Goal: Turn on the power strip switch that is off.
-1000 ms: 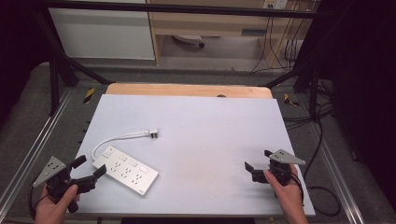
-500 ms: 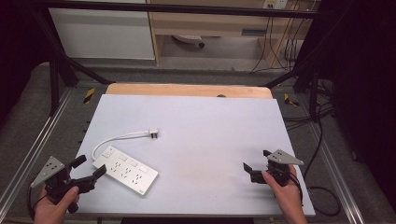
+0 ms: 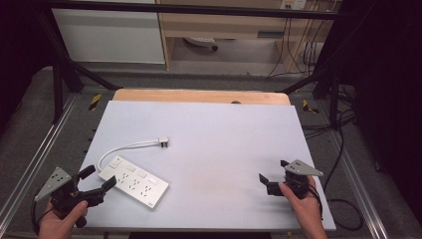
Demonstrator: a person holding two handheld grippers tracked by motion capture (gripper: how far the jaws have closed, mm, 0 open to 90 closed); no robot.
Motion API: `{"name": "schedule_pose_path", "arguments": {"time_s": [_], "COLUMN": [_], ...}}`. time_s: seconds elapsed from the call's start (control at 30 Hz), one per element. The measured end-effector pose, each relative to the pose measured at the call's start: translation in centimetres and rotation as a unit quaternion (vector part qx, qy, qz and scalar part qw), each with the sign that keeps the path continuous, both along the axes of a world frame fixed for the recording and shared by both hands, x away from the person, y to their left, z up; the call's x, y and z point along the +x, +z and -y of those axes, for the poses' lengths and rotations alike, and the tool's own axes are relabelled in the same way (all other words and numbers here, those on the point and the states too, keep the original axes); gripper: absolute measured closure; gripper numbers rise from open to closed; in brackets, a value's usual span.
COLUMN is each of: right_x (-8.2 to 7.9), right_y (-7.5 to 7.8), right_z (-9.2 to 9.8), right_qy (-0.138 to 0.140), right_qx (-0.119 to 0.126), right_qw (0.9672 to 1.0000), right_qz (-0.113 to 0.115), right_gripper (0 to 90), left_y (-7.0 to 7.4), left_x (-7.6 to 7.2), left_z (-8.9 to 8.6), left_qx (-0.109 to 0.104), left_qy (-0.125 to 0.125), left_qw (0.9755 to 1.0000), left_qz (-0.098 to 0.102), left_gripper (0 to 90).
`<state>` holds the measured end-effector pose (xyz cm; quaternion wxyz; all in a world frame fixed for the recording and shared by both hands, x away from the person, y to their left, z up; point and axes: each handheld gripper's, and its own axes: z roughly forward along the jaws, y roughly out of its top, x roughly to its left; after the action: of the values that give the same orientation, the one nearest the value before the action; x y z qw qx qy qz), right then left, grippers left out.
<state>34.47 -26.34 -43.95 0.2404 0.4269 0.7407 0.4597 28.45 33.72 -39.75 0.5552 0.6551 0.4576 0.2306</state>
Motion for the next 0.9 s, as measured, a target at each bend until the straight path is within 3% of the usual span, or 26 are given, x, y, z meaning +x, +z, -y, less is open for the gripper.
{"name": "schedule_pose_path", "arguments": {"time_s": [0.9], "right_x": [0.0], "right_y": [0.0], "right_z": [0.0], "right_qy": [0.002], "right_qx": [-0.002], "right_qw": [1.0], "right_qz": [-0.003], "right_gripper": [2.9], "left_y": [0.1], "left_x": [0.2], "left_z": [1.2], "left_qx": [0.005], "left_qy": [-0.015], "left_qw": [0.9997], "left_qz": [0.018], "left_gripper": [11.0]}}
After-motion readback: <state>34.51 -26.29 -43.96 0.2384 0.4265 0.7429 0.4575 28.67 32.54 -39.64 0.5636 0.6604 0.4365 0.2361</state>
